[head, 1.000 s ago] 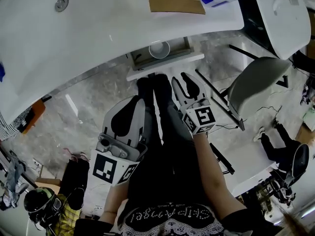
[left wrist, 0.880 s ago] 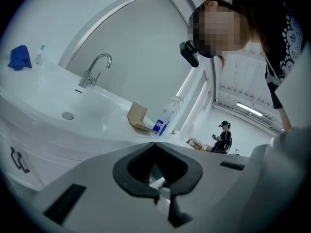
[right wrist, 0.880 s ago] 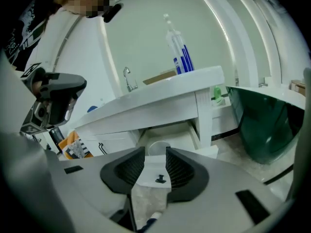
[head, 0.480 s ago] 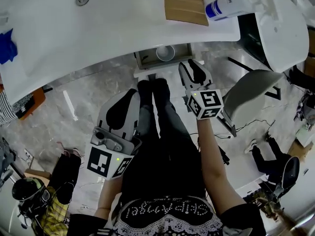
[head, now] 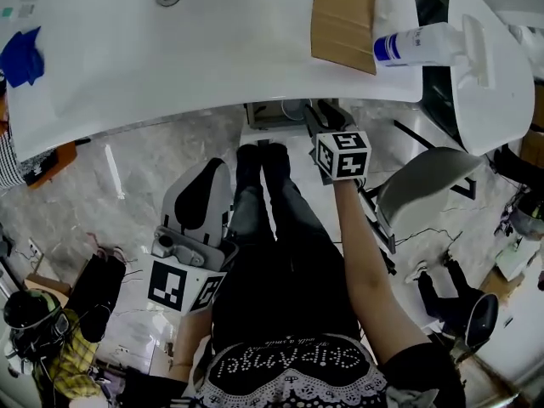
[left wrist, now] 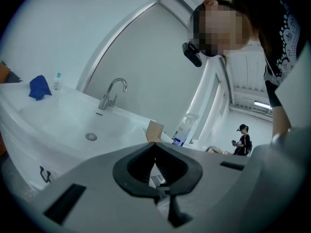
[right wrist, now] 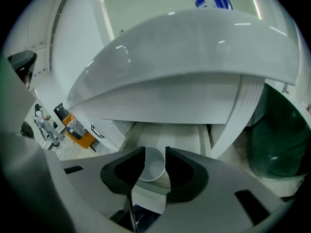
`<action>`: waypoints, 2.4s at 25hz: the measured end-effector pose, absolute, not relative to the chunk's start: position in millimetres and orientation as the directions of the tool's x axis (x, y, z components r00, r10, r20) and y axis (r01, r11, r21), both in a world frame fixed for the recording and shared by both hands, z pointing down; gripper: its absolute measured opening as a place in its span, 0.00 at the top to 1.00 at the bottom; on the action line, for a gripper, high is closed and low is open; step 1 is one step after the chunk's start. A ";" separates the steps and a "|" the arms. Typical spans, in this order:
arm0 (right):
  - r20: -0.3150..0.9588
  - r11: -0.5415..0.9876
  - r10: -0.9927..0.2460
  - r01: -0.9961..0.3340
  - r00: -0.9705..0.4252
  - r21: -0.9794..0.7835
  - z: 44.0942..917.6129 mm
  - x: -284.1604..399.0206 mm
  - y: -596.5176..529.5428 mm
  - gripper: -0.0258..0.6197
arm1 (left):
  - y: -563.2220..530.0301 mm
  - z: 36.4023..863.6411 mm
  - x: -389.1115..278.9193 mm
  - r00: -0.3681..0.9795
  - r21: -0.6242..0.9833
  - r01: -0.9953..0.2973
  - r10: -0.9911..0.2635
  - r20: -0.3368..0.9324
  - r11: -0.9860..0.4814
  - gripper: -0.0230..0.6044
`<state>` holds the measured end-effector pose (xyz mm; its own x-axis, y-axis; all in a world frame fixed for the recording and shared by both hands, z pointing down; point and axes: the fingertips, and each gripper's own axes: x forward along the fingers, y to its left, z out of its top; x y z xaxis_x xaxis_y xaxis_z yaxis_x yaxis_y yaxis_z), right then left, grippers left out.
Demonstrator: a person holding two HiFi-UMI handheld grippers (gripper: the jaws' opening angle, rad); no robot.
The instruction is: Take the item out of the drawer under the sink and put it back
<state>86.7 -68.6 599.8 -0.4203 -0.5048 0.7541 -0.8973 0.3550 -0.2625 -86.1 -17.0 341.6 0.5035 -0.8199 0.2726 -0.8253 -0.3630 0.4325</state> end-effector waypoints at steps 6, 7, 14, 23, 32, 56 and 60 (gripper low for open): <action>0.831 0.419 -0.398 -0.883 -0.388 -0.211 619.1 84.2 -72.3 0.74 | -20.7 343.9 -89.1 0.462 0.439 -0.841 -0.843 0.276 -0.317 0.96; 0.839 0.423 -0.385 -0.881 -0.386 -0.211 620.6 83.6 -71.9 0.74 | -21.2 344.1 -88.6 0.457 0.440 -0.842 -0.846 0.276 -0.312 0.96; 0.925 0.543 -0.241 -0.831 -0.295 -0.123 639.7 88.4 -66.3 0.75 | -24.2 344.7 -81.7 0.439 0.445 -0.846 -0.856 0.272 -0.293 0.96; 0.979 0.582 -0.111 -0.810 -0.170 -0.075 656.1 89.2 -61.1 0.81 | -25.1 348.3 -78.3 0.420 0.452 -0.851 -0.863 0.281 -0.267 0.96; 0.983 0.581 -0.119 -0.812 -0.142 -0.047 656.6 92.0 -64.2 0.88 | -27.3 354.8 -79.3 0.418 0.462 -0.849 -0.861 0.290 -0.257 0.96; 0.907 0.449 -0.252 -0.871 -0.337 -0.198 594.5 83.4 -57.5 0.92 | -20.0 335.2 -83.3 0.456 0.460 -0.832 -0.855 0.248 -0.311 0.96; 0.886 0.404 -0.284 -0.884 -0.366 -0.236 583.3 80.0 -54.4 0.92 | -19.3 326.7 -86.2 0.468 0.449 -0.829 -0.854 0.230 -0.333 0.96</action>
